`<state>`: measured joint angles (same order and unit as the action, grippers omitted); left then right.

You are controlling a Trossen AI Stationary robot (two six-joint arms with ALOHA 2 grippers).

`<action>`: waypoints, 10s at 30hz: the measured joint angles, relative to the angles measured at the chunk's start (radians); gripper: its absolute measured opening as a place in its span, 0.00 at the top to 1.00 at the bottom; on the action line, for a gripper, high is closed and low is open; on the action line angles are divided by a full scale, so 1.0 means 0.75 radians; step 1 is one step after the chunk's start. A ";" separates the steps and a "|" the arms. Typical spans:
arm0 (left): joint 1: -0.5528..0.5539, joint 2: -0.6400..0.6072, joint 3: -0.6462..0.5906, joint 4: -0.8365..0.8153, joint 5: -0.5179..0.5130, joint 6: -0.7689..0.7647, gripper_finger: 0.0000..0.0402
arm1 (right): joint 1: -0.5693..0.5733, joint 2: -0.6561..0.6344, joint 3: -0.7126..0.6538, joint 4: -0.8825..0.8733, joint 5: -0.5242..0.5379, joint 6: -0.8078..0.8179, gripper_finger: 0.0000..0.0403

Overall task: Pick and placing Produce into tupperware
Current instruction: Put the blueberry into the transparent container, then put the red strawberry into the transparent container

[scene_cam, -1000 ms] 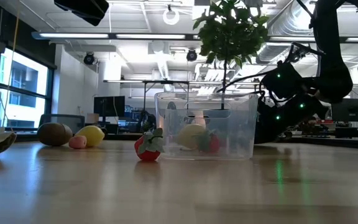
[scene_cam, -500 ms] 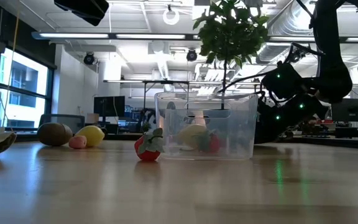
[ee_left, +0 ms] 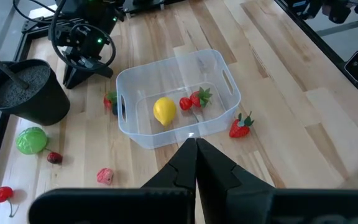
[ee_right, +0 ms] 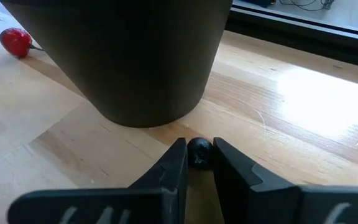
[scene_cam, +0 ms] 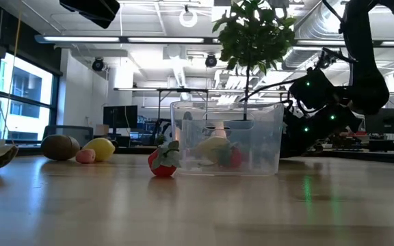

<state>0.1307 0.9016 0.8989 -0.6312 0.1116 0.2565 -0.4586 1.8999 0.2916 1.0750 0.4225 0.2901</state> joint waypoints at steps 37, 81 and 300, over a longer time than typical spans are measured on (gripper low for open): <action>0.000 0.000 0.000 0.000 0.000 0.000 1.00 | 0.655 -1.206 0.143 -0.780 -0.198 0.025 0.89; 0.000 0.000 0.000 0.000 0.000 0.000 1.00 | 0.708 0.015 1.425 -2.355 -0.655 -0.269 0.89; 0.000 0.000 0.000 0.000 0.000 0.000 1.00 | 0.473 -1.173 0.440 -1.316 -0.711 -0.147 0.66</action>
<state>0.1303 0.9016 0.8989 -0.6311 0.1116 0.2565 -0.1037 1.0200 0.6214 0.0881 -0.1109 0.1801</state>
